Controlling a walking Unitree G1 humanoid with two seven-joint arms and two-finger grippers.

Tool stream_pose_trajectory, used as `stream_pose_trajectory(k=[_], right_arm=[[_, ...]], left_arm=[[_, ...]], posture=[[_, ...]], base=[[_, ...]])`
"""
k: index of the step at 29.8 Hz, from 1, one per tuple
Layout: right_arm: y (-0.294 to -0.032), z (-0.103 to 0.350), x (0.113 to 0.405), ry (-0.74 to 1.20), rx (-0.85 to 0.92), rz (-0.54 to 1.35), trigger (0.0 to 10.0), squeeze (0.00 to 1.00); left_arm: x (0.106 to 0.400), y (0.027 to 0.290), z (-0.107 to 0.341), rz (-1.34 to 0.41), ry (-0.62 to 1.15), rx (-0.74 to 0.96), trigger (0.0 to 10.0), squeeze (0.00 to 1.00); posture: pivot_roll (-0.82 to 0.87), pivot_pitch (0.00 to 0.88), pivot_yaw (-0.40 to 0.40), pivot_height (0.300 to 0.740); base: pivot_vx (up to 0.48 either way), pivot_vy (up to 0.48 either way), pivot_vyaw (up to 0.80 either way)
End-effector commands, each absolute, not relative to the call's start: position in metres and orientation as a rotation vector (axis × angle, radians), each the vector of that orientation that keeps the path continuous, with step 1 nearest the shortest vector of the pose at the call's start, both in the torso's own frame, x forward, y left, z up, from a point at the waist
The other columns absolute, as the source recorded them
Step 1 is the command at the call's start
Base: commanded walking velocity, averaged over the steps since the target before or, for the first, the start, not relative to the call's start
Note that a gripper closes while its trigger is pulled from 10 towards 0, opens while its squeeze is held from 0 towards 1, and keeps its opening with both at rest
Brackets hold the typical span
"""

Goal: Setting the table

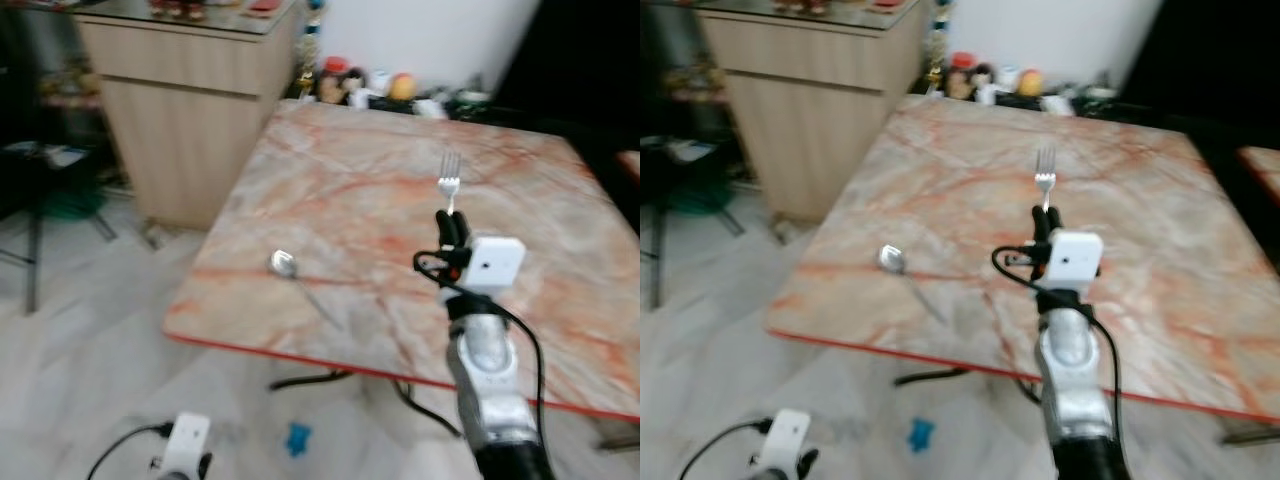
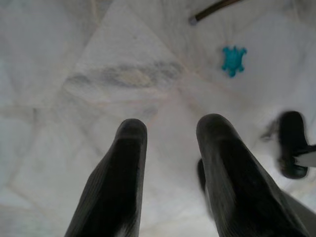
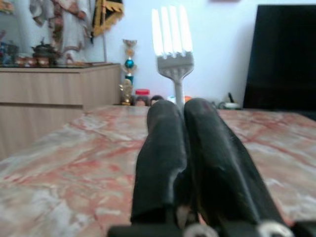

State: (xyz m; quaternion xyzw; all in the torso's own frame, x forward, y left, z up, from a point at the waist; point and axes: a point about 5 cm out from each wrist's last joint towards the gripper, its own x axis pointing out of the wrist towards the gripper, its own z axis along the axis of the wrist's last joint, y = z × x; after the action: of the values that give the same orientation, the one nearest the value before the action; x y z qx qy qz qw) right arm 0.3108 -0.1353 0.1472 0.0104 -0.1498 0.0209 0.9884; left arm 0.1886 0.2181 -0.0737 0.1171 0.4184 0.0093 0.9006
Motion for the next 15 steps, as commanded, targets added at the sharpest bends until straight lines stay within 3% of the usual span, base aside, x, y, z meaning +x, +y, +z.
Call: stream_pose_trajectory(k=[1,6,15], right_arm=[[-0.1423,0.1527,0.3122,-0.319,0.005,0.024,10.0,0.0],[-0.1413,0.1528,0.3122,-0.319,0.004,0.024,10.0,0.0],[-0.139,0.1547,0.3107,-0.339,0.005,0.04,10.0,0.0]], left_arm=[[0.1868,0.2124,-0.0761,0.006,0.879,0.233,10.0,0.0],[0.1868,0.2122,-0.0762,0.004,0.88,0.236,10.0,0.0],[0.1848,0.2108,-0.0779,-0.01,0.901,0.276,10.0,0.0]], posture=[[0.13,0.046,-0.047,0.74],[0.13,0.046,-0.046,0.74],[0.12,0.045,-0.045,0.74]], base=[[0.0,0.0,-0.76],[0.0,0.0,-0.76],[0.0,-0.029,0.0]])
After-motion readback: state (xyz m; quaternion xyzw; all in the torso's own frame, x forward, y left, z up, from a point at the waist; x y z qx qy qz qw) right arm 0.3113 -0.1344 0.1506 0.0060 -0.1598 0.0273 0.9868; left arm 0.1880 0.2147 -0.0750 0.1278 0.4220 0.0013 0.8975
